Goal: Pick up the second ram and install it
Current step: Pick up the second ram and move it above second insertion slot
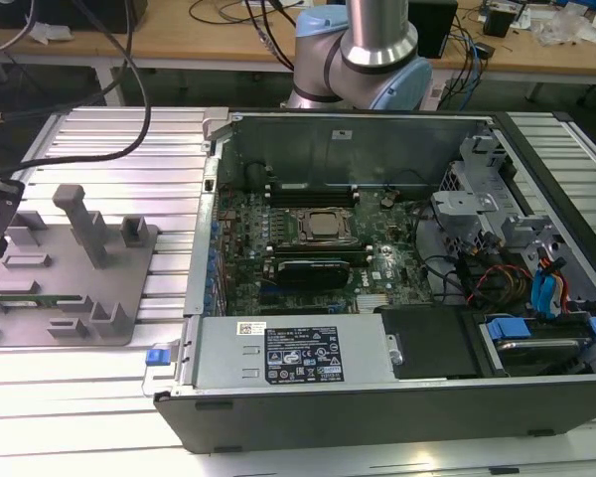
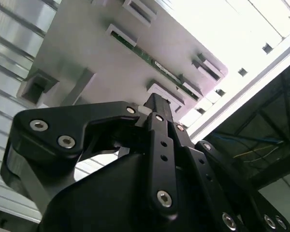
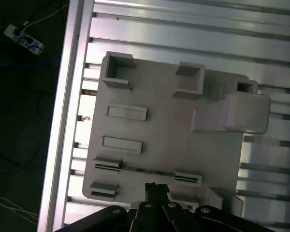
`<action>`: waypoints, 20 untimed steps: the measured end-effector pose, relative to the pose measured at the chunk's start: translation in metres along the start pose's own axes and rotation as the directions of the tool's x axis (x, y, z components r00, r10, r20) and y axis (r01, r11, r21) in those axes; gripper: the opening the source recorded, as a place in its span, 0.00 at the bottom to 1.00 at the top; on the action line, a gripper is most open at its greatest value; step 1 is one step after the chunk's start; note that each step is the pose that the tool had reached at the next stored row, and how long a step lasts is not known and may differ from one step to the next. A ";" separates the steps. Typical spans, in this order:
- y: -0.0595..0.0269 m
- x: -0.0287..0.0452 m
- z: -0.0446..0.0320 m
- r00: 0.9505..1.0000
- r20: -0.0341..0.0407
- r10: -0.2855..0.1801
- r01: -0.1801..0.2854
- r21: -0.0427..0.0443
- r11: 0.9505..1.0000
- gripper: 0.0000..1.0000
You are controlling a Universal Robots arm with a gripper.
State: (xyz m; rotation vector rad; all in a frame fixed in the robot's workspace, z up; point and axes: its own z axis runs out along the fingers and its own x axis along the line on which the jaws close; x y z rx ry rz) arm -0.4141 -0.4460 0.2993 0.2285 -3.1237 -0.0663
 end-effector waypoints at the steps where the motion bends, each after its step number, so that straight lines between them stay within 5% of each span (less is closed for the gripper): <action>1: 0.0000 0.0000 0.0000 1.000 -0.001 -0.030 0.030 0.000 1.000 0.08; 5: 0.0000 0.0000 0.0001 0.989 -0.007 -0.151 0.151 0.000 0.989 0.08; 7: 0.0000 0.0000 0.0002 0.971 -0.010 -0.238 0.238 0.000 0.971 0.08; 9: 0.0000 0.0000 0.0002 0.960 -0.012 -0.279 0.279 0.000 0.960 0.08; 10: 0.0000 0.0000 0.0003 0.945 -0.014 -0.325 0.325 0.000 0.946 0.08; 11: 0.0000 0.0000 0.0004 0.923 -0.017 -0.385 0.386 -0.001 0.923 0.08; 13: 0.0000 0.0000 0.0004 0.897 -0.020 -0.441 0.442 -0.002 0.897 0.08; 15: -0.0001 -0.0001 0.0004 0.861 -0.023 -0.508 0.508 -0.003 0.861 0.08; 17: 0.0000 0.0000 0.0006 0.803 -0.027 -0.595 0.595 -0.005 0.804 0.08; 20: -0.0001 0.0000 0.0011 0.733 -0.031 -0.680 0.680 -0.008 0.733 0.08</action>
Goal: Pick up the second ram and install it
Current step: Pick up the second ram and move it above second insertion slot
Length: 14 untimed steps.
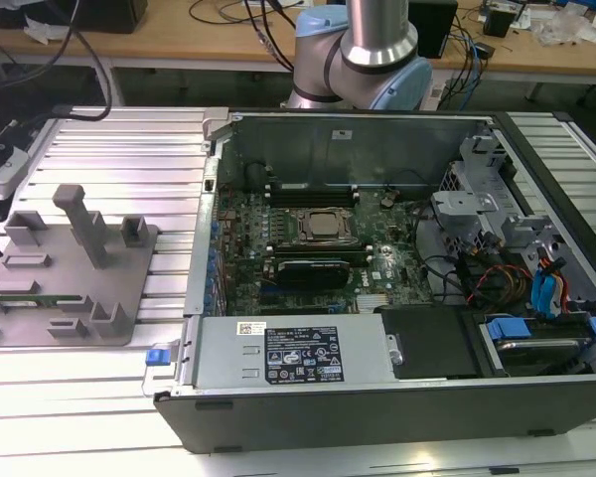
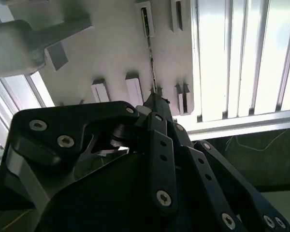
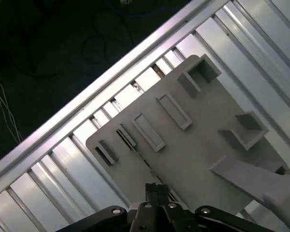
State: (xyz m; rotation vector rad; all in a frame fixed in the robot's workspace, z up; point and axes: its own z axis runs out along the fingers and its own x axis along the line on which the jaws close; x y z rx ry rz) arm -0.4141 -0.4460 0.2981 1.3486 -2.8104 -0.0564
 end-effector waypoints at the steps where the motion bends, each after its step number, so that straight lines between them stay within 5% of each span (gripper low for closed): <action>1: 0.0000 0.0000 0.0002 1.000 -0.001 -0.029 0.029 0.000 1.000 0.08; 4: 0.0000 0.0000 0.0005 0.996 -0.004 -0.091 0.091 0.000 0.996 0.08; 8: -0.0001 0.0000 0.0011 0.982 -0.008 -0.187 0.187 0.000 0.982 0.08; 11: -0.0001 0.0000 0.0017 0.964 -0.012 -0.266 0.266 0.000 0.964 0.08; 14: -0.0001 0.0000 0.0022 0.941 -0.015 -0.339 0.339 -0.001 0.941 0.08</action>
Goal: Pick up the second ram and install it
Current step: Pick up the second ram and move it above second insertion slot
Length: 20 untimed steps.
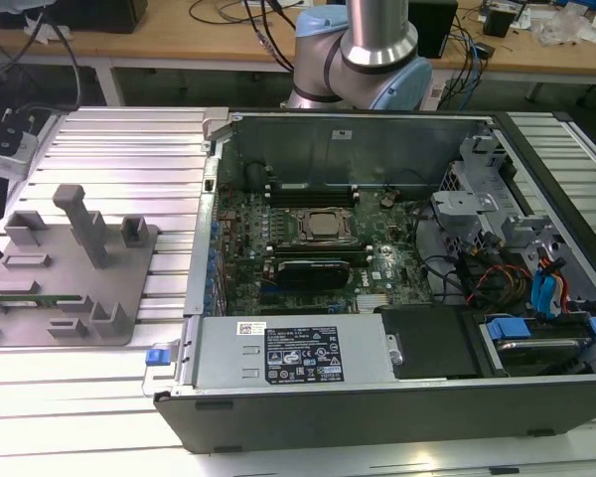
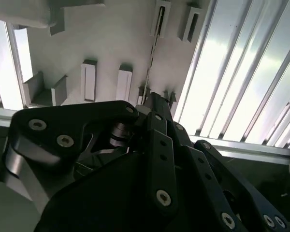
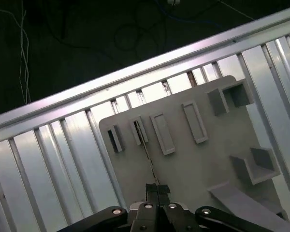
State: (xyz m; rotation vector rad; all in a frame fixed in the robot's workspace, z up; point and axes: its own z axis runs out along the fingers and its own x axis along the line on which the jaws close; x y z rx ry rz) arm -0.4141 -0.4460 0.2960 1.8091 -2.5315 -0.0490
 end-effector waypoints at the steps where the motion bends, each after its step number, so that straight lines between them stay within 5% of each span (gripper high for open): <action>1: 0.0000 0.0000 0.0003 0.999 -0.001 -0.033 0.033 0.000 0.999 0.08; 5: -0.0001 0.0000 0.0013 0.982 -0.008 -0.188 0.188 0.000 0.982 0.08; 7: -0.0001 0.0000 0.0019 0.966 -0.011 -0.257 0.257 0.000 0.966 0.08; 9: -0.0001 0.0000 0.0022 0.956 -0.013 -0.294 0.294 0.000 0.956 0.08; 11: -0.0002 0.0000 0.0039 0.955 -0.013 -0.296 0.296 0.000 0.955 0.08; 17: -0.0010 -0.0001 0.0250 0.972 -0.010 -0.236 0.236 0.000 0.972 0.08; 20: -0.0010 0.0000 0.0367 0.973 -0.010 -0.231 0.231 0.000 0.973 0.08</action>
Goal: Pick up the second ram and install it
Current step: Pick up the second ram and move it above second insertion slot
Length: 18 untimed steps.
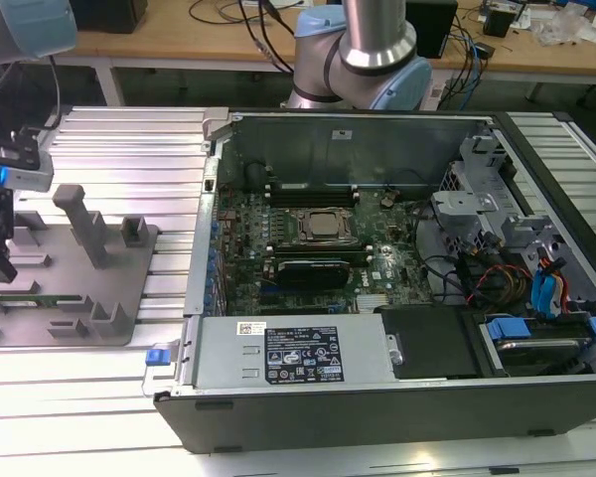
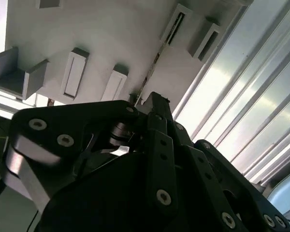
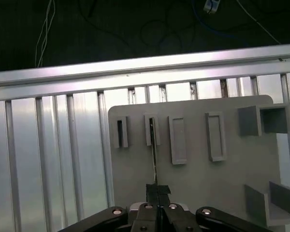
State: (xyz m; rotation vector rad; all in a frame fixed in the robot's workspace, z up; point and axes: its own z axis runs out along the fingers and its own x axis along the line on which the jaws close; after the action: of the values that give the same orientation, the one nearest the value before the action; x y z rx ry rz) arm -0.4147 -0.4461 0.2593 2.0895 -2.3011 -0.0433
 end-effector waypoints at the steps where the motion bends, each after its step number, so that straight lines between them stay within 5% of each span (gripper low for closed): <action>1: 0.0005 0.0000 0.0028 1.000 0.000 0.000 0.000 0.000 1.000 0.08; 13: 0.0039 -0.0019 0.0228 0.996 -0.003 -0.084 0.084 0.004 0.996 0.08; 18: 0.0115 -0.0045 0.0306 0.995 -0.004 -0.097 0.097 0.005 0.995 0.08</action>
State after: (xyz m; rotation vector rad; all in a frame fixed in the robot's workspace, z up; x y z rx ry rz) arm -0.4270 -0.4406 0.2291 2.2007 -2.1981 -0.0360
